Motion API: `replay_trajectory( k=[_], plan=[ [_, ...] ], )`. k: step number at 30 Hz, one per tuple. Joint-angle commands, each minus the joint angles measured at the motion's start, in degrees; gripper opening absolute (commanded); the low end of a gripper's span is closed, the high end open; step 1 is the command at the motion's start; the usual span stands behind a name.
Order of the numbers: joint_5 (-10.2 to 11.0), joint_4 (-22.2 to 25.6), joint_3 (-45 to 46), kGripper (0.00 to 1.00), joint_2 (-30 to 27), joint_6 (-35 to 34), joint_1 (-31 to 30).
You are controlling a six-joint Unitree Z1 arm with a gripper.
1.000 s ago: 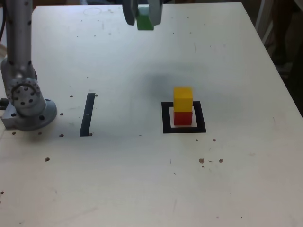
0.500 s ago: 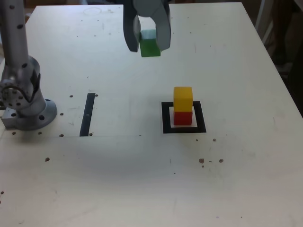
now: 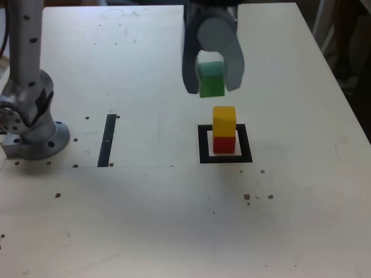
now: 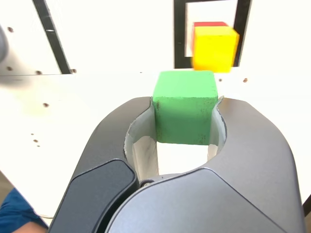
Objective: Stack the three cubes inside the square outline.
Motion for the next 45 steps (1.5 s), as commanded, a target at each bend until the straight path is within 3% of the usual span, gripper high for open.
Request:
replay_trajectory(
  k=[1, 31, 39, 45],
  plan=[
    [0.4, 0.8, -0.8, 0.17, 1.3, -0.3, -0.2],
    [1.5, -0.3, -2.1, 0.18, 7.7, 1.3, 1.1],
    [1.5, -0.5, -1.7, 0.26, 8.5, 1.5, 1.5],
    [1.6, -0.5, -1.6, 0.27, 8.6, 1.6, 1.6]
  ],
)
